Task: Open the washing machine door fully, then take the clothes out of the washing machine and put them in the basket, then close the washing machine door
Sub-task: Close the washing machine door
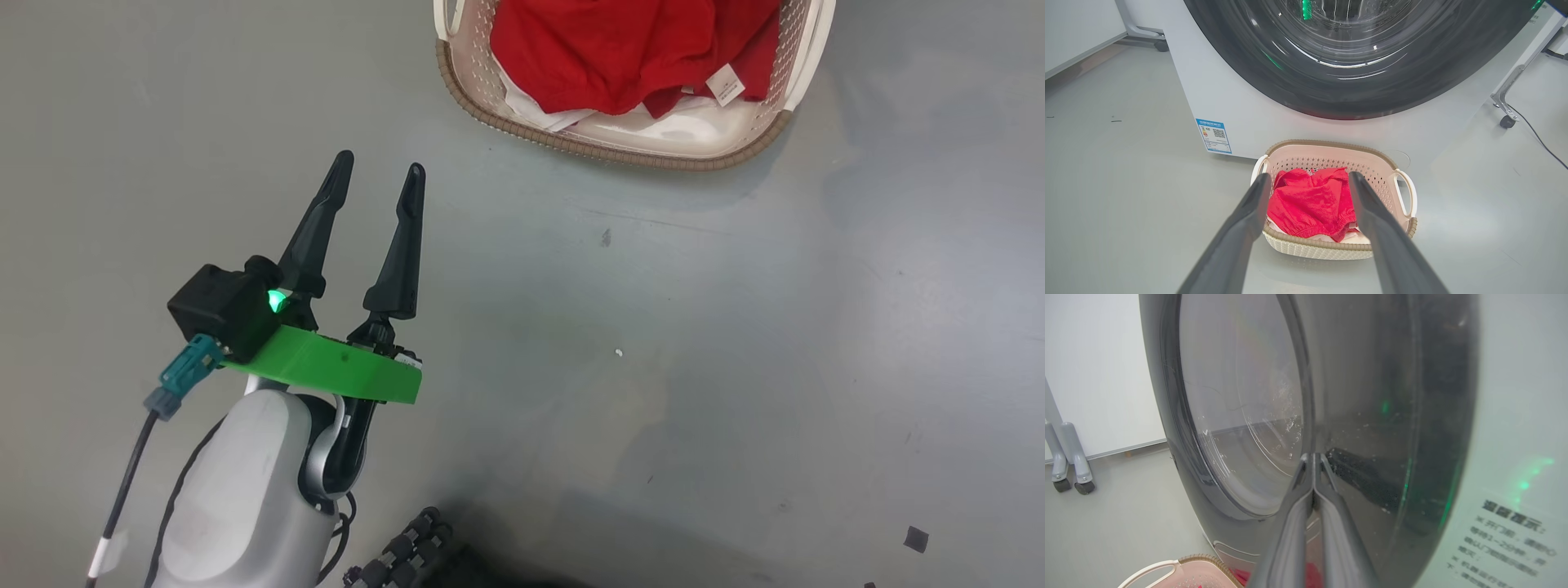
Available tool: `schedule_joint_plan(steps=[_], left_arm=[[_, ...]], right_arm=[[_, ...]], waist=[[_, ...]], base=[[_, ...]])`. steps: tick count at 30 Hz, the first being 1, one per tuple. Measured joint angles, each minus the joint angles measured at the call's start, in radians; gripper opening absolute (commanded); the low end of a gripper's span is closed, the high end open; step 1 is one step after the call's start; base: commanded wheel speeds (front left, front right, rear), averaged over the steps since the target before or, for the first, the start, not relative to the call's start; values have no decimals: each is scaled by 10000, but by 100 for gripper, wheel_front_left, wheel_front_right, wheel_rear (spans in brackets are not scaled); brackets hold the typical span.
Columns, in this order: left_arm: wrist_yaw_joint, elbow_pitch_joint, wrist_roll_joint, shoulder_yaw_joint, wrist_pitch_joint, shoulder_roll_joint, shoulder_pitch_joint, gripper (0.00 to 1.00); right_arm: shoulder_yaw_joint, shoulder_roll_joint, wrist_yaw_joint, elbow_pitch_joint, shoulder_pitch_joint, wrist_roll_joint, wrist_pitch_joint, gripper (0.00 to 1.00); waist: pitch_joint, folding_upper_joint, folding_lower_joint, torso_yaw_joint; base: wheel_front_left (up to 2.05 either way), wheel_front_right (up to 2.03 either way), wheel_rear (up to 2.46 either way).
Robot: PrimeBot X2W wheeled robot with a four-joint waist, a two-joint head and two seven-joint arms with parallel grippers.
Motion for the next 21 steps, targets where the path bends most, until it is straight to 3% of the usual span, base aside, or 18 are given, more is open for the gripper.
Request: schedule_joint_plan(steps=[13,21], left_arm=[[0,182,33,408,0,-8,-5,100],[0,374,380,796,0,81,71,100]], right_arm=[[-10,-163,-127,1089,1445,144,-993,0],[320,476,-125,1183,2666,466,-1312,0]], waist=[[-967,0,0,-162],[-1899,0,-1,-528]], base=[[0,0,0],[0,0,0]])
